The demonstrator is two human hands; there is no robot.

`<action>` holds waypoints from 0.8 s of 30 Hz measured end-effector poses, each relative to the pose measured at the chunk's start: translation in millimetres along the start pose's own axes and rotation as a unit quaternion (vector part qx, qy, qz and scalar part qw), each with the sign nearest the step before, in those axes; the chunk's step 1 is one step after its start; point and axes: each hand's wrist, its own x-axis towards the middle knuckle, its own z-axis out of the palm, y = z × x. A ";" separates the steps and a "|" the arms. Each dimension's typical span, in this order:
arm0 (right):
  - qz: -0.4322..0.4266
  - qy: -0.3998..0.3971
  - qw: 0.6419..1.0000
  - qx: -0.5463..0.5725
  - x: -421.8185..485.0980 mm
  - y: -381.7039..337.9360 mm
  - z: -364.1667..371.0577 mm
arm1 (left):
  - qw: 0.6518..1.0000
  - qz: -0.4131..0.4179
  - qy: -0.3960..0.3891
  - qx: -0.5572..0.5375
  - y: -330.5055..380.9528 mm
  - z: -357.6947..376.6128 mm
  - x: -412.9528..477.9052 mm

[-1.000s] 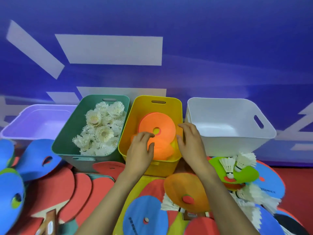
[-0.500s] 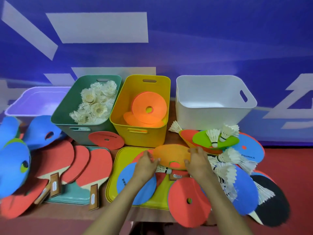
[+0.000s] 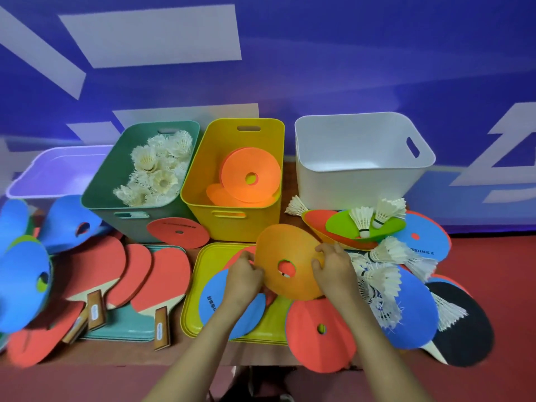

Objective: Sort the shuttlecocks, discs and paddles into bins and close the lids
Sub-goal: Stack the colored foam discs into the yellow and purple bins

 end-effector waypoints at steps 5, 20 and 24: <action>-0.017 0.020 0.999 0.033 2.3 -9.6 -2.8 | 0.984 0.100 0.084 0.117 -2.8 -33.1 -4.8; -0.181 0.179 0.961 0.108 17.4 -83.1 -49.3 | 0.943 0.184 0.232 -0.151 34.4 -101.9 -10.5; -0.195 0.193 0.957 0.088 33.8 -102.7 -59.3 | 0.936 0.165 0.250 -0.186 50.4 -122.6 0.4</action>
